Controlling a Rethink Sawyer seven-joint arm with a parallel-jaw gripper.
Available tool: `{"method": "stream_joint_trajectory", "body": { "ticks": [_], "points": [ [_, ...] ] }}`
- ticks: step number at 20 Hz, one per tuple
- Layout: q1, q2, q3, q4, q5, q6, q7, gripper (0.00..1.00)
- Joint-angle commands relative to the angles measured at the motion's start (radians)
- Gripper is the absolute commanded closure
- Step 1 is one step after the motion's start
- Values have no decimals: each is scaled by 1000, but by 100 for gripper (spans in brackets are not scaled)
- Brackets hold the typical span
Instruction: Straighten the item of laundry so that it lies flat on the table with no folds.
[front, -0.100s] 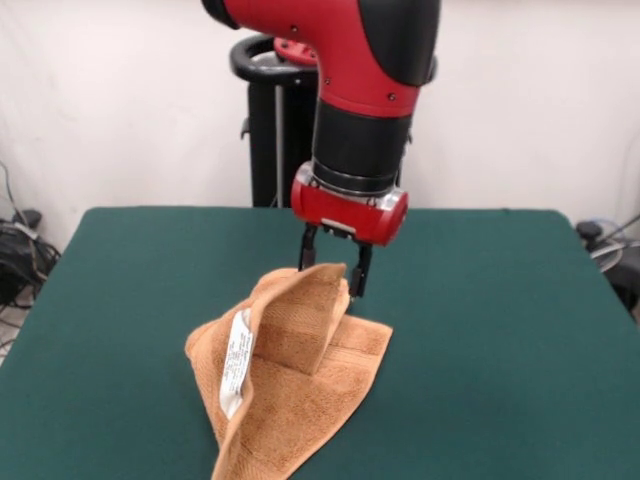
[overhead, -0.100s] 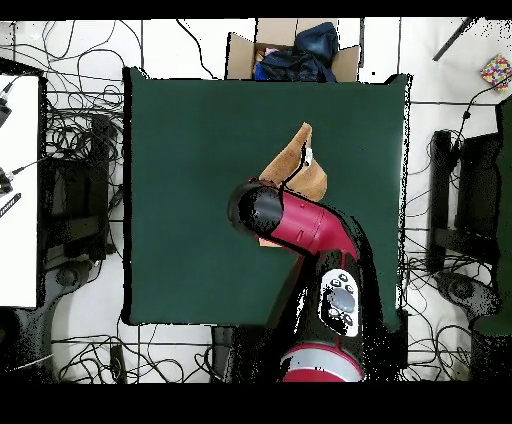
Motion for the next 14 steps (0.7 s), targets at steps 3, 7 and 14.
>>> {"method": "stream_joint_trajectory", "body": {
  "ticks": [3,7,14],
  "points": [
    [-28,28,65,-65,58,-17,199,0],
    [-44,41,78,-91,54,-12,183,0],
    [-51,35,84,-93,49,-10,185,0]
  ]
}}
